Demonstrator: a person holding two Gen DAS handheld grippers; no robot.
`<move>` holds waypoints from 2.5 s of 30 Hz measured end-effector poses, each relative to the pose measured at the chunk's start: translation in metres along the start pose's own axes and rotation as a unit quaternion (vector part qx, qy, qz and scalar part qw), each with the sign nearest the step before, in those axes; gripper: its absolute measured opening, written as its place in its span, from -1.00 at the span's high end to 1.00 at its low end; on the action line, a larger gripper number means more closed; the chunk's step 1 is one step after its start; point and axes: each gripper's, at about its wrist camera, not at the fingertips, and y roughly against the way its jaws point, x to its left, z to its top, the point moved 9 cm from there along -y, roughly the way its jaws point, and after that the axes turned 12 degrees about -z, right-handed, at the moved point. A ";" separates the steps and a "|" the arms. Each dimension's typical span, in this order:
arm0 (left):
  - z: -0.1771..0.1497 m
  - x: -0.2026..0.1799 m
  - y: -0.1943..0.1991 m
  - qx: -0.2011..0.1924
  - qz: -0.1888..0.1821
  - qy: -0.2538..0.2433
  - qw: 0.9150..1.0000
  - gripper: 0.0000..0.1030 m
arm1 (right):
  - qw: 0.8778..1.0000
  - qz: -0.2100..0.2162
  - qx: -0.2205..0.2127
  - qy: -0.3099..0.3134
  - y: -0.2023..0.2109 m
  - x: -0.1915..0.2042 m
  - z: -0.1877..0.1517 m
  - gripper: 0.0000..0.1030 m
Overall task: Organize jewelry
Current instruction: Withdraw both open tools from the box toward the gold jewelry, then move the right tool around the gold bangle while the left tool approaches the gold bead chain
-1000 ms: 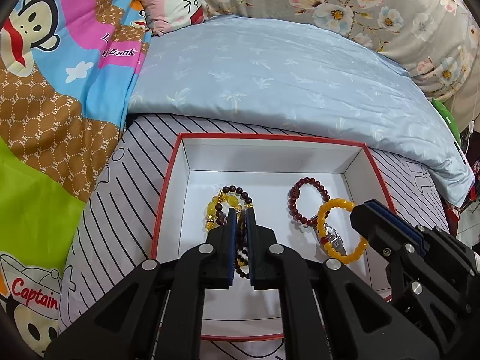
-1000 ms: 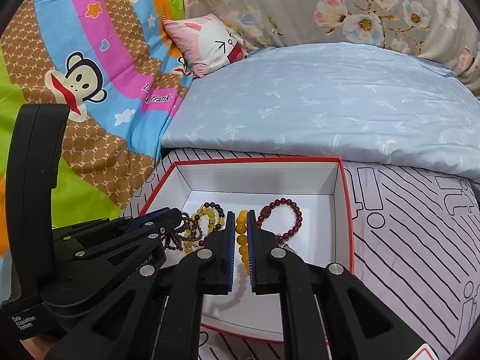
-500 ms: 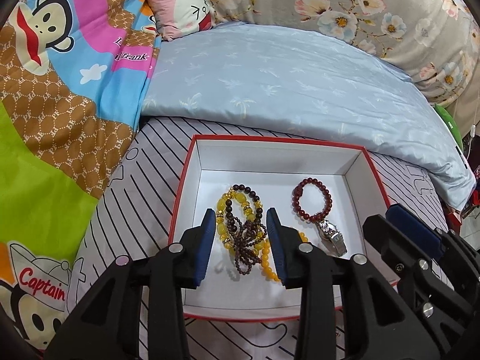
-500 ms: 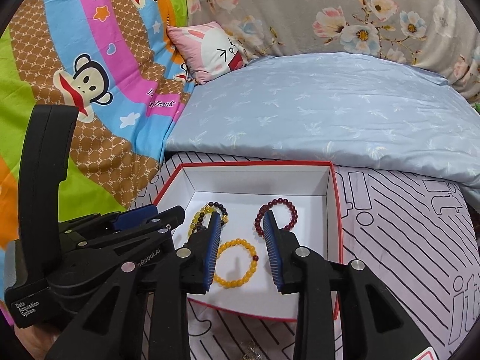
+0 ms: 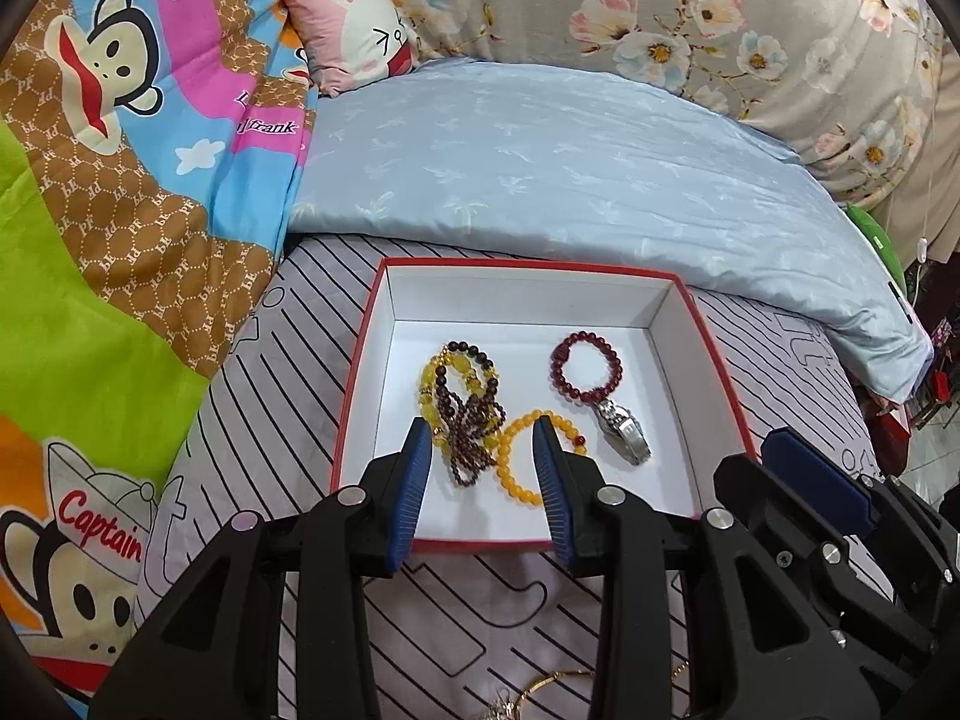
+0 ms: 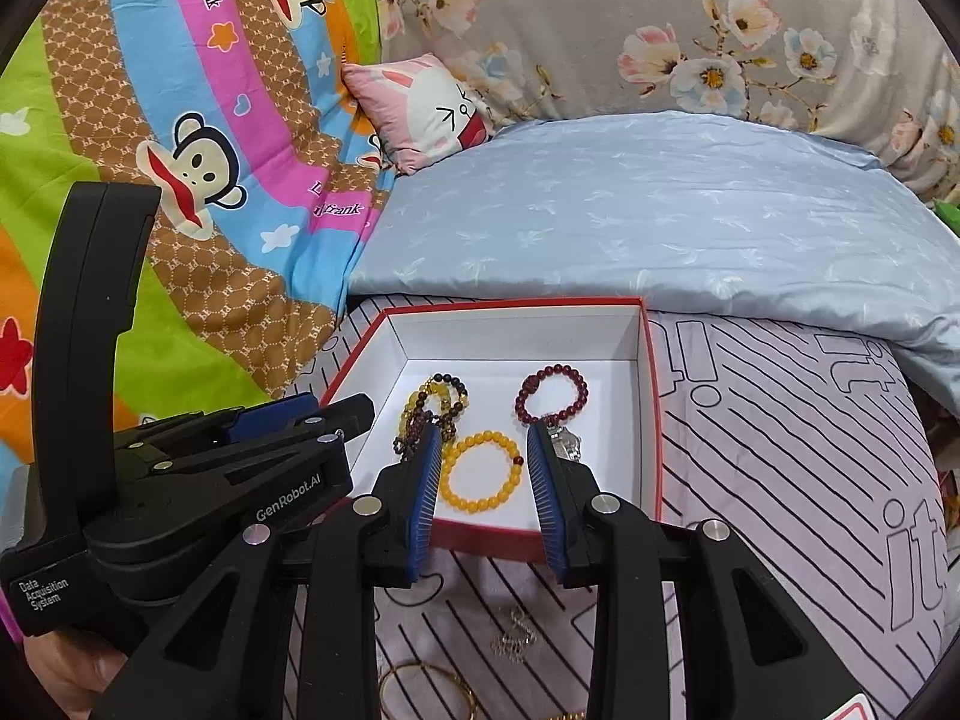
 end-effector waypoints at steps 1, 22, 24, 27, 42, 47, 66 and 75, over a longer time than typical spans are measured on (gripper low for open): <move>-0.002 -0.002 0.002 0.000 -0.002 -0.001 1.000 0.35 | 1.000 0.000 0.000 -0.001 0.003 -0.001 -0.001 0.41; -0.093 0.006 0.028 0.038 -0.011 0.015 0.999 0.32 | 0.998 -0.038 0.044 -0.018 0.046 -0.051 -0.097 0.41; -0.106 0.010 0.028 0.046 -0.011 0.022 0.999 0.32 | 0.997 -0.041 0.055 -0.020 0.047 -0.055 -0.112 0.41; -0.127 0.013 0.027 0.062 -0.013 0.026 0.998 0.33 | 0.997 -0.042 0.068 -0.021 0.046 -0.057 -0.128 0.41; -0.181 0.003 0.028 0.096 -0.021 0.022 0.995 0.17 | 0.993 -0.042 0.106 -0.007 0.046 -0.051 -0.176 0.41; -0.183 0.003 0.026 0.097 -0.025 0.022 0.995 0.16 | 0.993 -0.031 0.110 0.004 0.046 -0.038 -0.182 0.41; -0.174 0.003 0.013 0.092 -0.020 0.015 0.995 0.16 | 0.994 -0.010 0.111 0.006 0.036 -0.021 -0.172 0.41; -0.176 0.011 0.020 0.091 -0.016 0.023 0.995 0.16 | 0.993 -0.002 0.116 0.026 0.009 0.000 -0.163 0.47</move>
